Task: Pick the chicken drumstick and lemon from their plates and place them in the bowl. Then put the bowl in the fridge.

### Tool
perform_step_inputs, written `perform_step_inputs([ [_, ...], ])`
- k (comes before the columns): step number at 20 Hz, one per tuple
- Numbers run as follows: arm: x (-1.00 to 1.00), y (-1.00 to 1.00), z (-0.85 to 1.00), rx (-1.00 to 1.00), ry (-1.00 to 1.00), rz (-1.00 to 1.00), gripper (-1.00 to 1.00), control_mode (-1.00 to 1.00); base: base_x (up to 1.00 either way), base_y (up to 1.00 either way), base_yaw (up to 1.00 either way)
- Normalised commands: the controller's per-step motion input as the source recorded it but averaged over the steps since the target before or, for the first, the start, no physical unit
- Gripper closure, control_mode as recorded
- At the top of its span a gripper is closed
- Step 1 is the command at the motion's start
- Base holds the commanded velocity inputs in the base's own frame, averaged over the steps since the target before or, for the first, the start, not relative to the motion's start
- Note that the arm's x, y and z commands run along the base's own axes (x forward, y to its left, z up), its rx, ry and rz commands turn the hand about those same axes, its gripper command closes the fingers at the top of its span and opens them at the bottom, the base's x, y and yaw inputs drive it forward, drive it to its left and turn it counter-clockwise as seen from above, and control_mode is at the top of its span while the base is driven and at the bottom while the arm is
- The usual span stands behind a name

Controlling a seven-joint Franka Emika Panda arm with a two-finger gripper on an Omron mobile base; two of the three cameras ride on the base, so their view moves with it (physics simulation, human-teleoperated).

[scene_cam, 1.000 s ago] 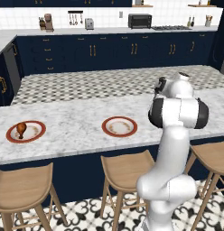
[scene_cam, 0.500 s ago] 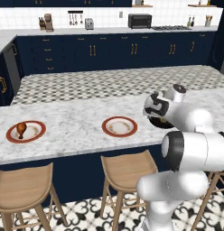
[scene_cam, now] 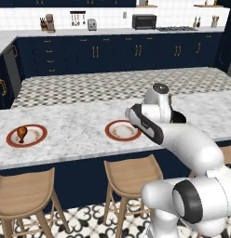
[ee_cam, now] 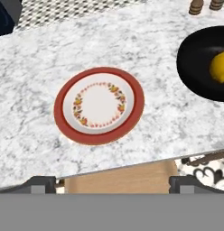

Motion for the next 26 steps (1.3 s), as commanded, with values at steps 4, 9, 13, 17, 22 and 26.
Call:
perform_step_inputs([
  [4,0.0,1.0,0.1,0.0,0.01,0.04,-1.0,-1.0,0.0,0.0,0.0],
  [9,0.0,1.0,0.01,-0.03,0.08,0.15,-1.0,-1.0,0.0,0.0,0.0],
  [13,0.02,0.99,0.02,0.0,0.17,0.16,-1.0,-1.0,0.0,0.0,0.0],
  [17,-0.12,0.39,0.07,0.0,0.07,0.05,-1.0,-1.0,0.0,0.0,0.0],
  [22,-0.58,-0.41,0.0,-0.02,0.0,0.0,-1.0,-1.0,0.0,0.0,0.0],
  [26,-0.24,-0.19,0.0,0.0,0.0,0.0,-1.0,-1.0,0.0,0.0,0.0],
])
